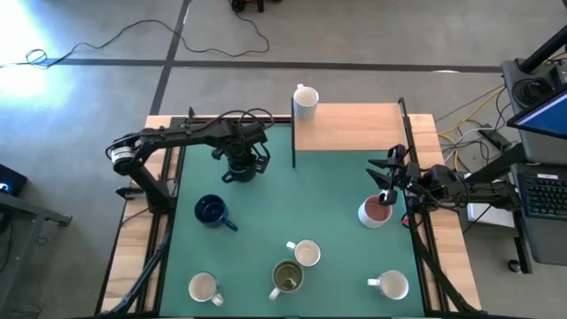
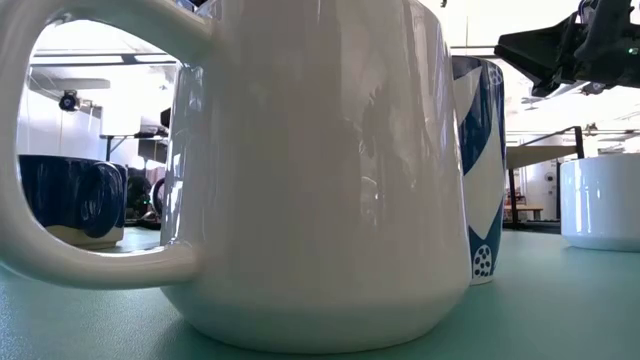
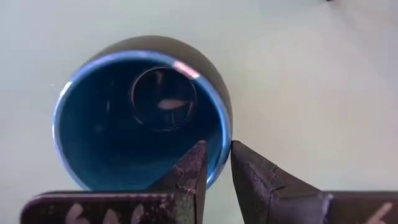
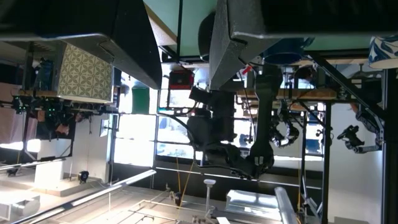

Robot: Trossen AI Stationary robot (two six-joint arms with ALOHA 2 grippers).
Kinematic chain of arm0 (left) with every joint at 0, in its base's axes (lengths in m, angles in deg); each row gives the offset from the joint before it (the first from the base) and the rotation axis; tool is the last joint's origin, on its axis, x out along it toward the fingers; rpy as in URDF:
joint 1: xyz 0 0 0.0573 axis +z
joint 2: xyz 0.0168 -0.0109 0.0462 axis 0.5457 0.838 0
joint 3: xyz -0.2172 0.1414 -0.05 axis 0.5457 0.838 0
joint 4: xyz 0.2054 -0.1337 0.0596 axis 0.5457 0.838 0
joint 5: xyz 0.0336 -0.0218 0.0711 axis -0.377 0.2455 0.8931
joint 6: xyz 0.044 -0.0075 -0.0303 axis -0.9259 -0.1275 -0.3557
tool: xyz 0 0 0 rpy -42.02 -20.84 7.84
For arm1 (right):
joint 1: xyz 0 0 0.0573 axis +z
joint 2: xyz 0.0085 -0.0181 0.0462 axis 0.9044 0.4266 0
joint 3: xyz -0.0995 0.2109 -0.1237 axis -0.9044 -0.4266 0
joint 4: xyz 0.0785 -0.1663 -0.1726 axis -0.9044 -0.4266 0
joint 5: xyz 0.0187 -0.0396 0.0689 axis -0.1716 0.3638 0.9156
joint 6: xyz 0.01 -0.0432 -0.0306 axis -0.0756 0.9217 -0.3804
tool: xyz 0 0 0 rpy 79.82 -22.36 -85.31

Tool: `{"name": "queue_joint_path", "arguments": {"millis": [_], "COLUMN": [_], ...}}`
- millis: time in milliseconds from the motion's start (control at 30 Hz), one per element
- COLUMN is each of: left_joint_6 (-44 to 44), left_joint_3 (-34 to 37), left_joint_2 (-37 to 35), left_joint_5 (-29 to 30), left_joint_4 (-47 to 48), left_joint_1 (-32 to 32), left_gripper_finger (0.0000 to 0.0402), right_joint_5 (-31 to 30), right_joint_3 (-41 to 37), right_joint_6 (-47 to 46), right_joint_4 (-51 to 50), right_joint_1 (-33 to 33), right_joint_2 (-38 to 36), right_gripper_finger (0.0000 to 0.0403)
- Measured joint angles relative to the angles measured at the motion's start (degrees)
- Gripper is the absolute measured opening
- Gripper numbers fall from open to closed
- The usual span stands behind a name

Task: Place coffee mugs
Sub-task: Put the black mug on the shelf

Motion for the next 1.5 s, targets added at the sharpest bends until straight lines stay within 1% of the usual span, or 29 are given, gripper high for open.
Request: {"name": "queue_joint_path", "arguments": {"millis": [200, 400, 567, 633, 767, 1033, 1167, 1300, 1500], "left_joint_6": [-1.3, -2.3, -2.6, -1.7, -1.2, -4.5, -4.7, -6.4, -11.7], "left_joint_3": [0.2, 0.2, 0.7, 1.8, 5.5, 13.4, 16.0, 18.3, 20.4], "left_joint_2": [-0.4, -4.2, -6.8, -7.3, -9.6, -14.7, -16.5, -17.7, -17.9], "left_joint_5": [0.0, 4.2, 7.9, 8.6, 8.8, 8.8, 11.1, 14.0, 14.9], "left_joint_4": [0.3, 1.3, 6.4, 8.4, 8.8, 5.9, 4.7, 2.5, -0.5], "left_joint_1": [-1.4, -4.7, -8.7, -9.7, -10.7, -10.8, -10.8, -10.5, -9.8], "left_gripper_finger": [0.0052, 0.0052, 0.0052, 0.0052, 0.0052, 0.0052, 0.0053, 0.0069, 0.0117], "right_joint_5": [0.0, 0.0, 0.0, 0.0, 0.0, 0.0, 0.0, 0.0, 0.0], "right_joint_3": [0.0, 0.0, 0.0, 0.0, 0.0, 0.0, 0.0, 0.0, 0.0], "right_joint_6": [0.0, 0.0, 0.0, 0.0, 0.0, 0.0, 0.0, 0.0, 0.0], "right_joint_4": [0.0, 0.0, 0.0, 0.0, 0.0, 0.0, 0.0, 0.0, 0.0], "right_joint_1": [0.0, 0.0, 0.0, 0.0, 0.0, 0.0, 0.0, 0.0, 0.0], "right_joint_2": [0.0, 0.0, 0.0, 0.0, 0.0, 0.0, 0.0, 0.0, 0.0], "right_gripper_finger": [0.0123, 0.0123, 0.0123, 0.0123, 0.0123, 0.0123, 0.0123, 0.0123, 0.0123]}}
